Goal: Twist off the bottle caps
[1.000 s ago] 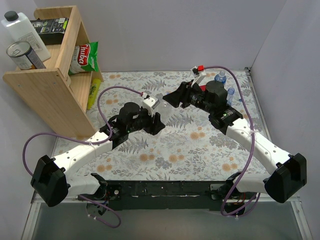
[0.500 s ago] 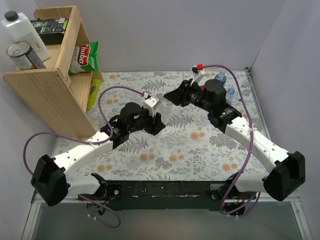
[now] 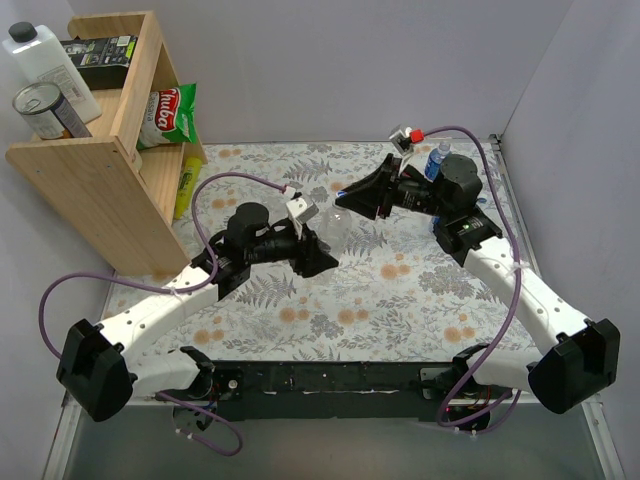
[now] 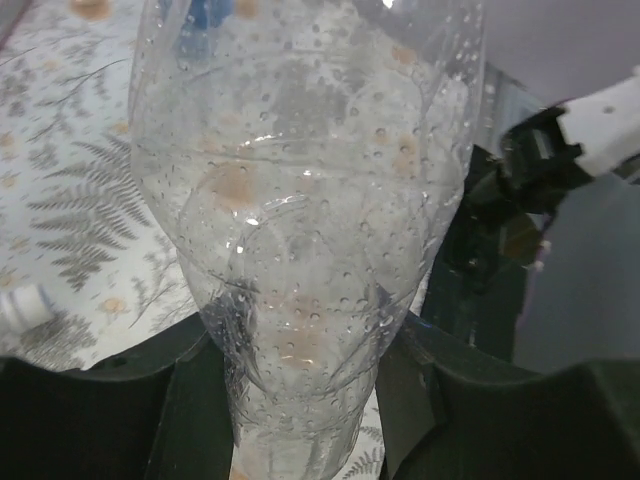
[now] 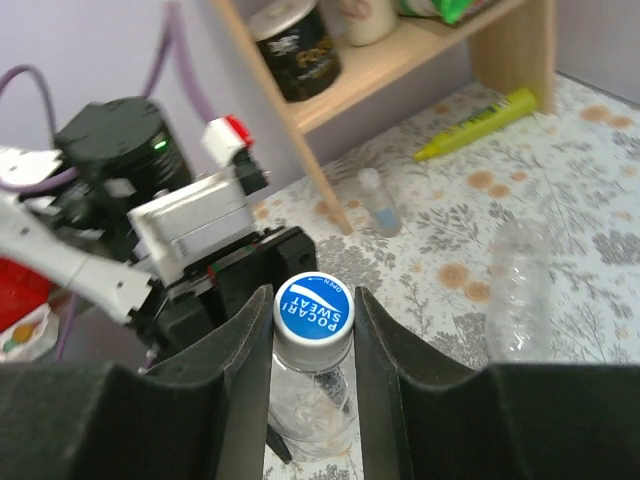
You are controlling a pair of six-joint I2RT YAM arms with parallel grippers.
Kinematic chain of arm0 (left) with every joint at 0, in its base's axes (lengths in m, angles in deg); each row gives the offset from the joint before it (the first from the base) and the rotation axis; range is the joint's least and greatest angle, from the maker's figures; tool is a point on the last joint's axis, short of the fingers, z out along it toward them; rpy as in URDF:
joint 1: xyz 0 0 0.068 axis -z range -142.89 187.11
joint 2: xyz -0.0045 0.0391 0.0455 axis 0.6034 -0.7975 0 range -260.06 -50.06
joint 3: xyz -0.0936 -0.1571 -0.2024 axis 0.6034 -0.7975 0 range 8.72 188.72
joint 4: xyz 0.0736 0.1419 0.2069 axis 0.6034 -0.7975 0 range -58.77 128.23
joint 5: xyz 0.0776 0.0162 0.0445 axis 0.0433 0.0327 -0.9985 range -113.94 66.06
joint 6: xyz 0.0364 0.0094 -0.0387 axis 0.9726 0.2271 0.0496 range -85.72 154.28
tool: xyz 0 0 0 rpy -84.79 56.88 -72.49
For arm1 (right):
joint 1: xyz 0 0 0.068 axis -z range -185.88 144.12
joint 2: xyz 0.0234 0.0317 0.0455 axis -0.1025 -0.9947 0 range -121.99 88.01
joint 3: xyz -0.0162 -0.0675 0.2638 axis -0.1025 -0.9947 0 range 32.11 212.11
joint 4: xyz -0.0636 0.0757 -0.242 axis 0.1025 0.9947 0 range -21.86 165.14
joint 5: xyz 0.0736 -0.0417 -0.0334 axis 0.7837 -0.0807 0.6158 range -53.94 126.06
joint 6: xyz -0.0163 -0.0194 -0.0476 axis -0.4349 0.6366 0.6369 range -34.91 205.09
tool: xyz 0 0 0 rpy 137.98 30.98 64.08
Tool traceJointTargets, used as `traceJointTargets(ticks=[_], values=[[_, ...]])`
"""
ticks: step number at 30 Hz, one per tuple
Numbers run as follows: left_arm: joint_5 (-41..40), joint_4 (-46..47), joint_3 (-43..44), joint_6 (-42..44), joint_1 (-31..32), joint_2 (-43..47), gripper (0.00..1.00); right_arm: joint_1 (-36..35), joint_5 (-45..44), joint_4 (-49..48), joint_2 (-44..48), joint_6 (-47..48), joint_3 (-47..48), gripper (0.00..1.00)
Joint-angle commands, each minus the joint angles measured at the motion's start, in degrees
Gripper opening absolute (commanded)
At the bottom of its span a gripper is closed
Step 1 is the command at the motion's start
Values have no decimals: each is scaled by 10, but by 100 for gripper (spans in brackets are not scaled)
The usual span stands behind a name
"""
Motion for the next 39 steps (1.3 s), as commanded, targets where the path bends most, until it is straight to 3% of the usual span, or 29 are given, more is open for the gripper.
traceJointTargets(ticks=[1,2,7,13,15,16,18,19,22,26,27,30,36,39], values=[[234,95,-9,-19,-10,33,38,12,194,-69,17,59,-5,1],[286,123,-14,-28,-15,33,38,13,217,-98,18,57,-11,1],[392,177,-21,-76,-20,22,38,14,317,-146,15,32,-14,1],[390,173,-19,-66,-22,19,39,17,319,-133,19,42,-9,2],[374,151,-14,-56,-22,19,38,21,304,-113,19,49,-3,6],[346,141,-11,-44,-22,19,39,26,298,-96,20,52,-1,22],[315,109,-7,-29,-22,19,39,32,275,-85,26,53,-1,42],[272,97,-1,-22,-22,20,39,39,266,-77,28,52,-3,68],[179,57,8,5,-22,19,39,52,229,-83,47,38,-15,80],[66,21,14,22,-22,22,40,61,131,-70,71,11,-33,81],[47,20,14,21,-22,22,40,61,71,-55,75,10,-33,81],[-26,19,16,14,-22,19,41,52,-15,-37,83,-17,-39,76],[-91,-8,20,2,-21,7,39,-11,-162,-30,85,-47,-56,61],[-97,-11,22,1,-19,4,39,-26,-190,-16,70,-51,-41,56]])
